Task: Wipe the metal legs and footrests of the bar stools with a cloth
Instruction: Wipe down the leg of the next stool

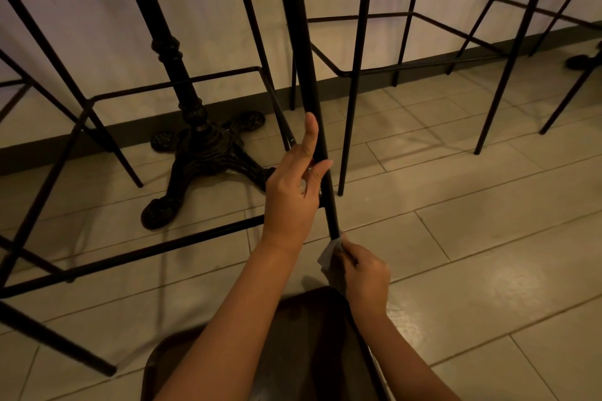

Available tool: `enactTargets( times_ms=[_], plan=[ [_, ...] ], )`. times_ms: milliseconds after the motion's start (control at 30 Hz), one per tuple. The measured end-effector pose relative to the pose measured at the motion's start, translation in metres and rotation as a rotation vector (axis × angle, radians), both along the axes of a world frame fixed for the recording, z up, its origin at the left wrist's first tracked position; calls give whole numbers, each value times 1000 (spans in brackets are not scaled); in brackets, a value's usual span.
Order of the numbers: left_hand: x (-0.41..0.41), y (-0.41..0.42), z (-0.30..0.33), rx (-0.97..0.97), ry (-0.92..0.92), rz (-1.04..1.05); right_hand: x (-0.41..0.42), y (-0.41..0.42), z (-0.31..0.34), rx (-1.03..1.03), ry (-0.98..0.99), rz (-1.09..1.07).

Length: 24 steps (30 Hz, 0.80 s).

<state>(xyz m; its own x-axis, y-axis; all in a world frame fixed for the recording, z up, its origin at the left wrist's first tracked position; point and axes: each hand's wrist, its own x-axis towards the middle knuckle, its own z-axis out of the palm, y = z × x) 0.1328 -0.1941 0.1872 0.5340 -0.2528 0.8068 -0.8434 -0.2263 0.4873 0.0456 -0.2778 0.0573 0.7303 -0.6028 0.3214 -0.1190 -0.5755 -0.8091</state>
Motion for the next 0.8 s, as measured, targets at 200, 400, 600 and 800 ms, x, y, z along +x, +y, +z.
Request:
enactTargets(
  times_ms=[200,400,600,800],
  plan=[
    [-1,0,0,2,6,6,-1,2,-11,43,27,-24],
    [0,0,-3,-7,11,-13,-4,-1,-34,39,138,-27],
    [0,0,-2,-21,8,-13,-4,1,-37,45,201,-42],
    [0,0,-1,-16,24,-21,-5,1,-39,47,266,-55]
  ],
)
